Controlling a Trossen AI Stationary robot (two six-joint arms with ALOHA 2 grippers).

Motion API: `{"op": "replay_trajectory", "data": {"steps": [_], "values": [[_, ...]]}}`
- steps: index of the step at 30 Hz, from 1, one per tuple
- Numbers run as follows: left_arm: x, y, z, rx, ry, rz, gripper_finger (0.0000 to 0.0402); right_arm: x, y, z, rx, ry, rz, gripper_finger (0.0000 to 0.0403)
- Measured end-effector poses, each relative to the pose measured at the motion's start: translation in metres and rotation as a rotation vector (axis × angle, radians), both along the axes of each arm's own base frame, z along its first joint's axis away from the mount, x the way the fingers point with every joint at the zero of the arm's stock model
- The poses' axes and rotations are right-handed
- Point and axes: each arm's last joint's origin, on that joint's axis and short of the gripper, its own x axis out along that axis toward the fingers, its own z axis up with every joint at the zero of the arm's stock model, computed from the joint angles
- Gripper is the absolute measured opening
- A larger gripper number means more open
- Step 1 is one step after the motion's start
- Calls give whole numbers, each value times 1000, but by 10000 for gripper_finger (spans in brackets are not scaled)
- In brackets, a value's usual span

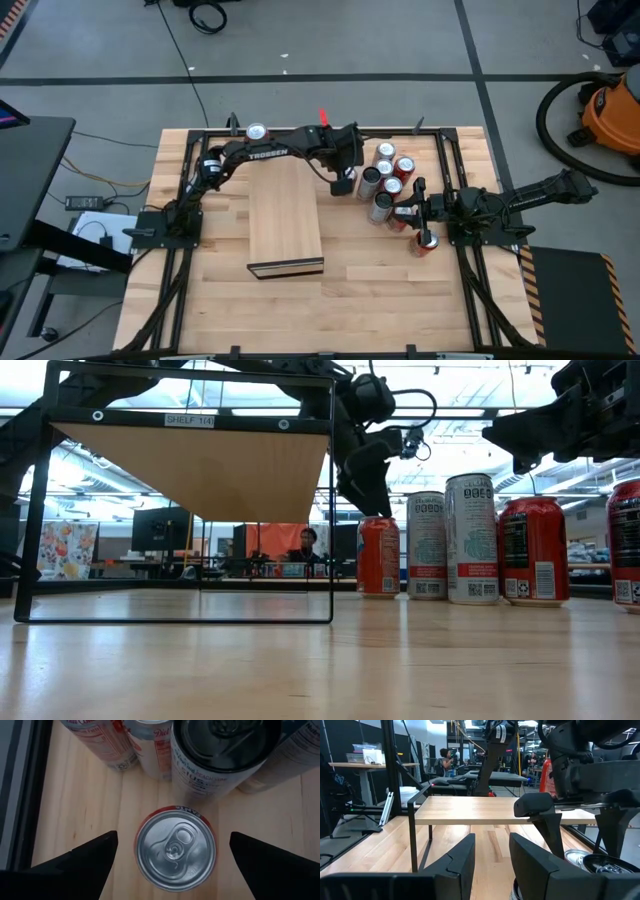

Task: Place canned beverage on shelf
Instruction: Align the orange soda can with the other orange soda can on the shelf

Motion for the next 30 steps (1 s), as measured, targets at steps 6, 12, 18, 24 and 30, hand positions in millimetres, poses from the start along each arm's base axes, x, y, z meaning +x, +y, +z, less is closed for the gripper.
{"op": "replay_trajectory", "data": {"steps": [6, 12, 18, 24, 30], "values": [[1, -3, 0, -6, -7, -29, 398, 0, 0, 0, 0, 0, 0, 130], [4, -2, -6, -27, -2, -33, 398, 0, 0, 0, 0, 0, 0, 130], [7, -1, -28, -17, 72, -45, 398, 0, 0, 0, 0, 2, 2, 130], [11, -5, -35, -13, 80, -68, 398, 0, 0, -1, -2, 7, 2, 130], [13, -6, -34, -6, 69, -74, 371, 0, 0, -1, -1, 7, 5, 130]]}}
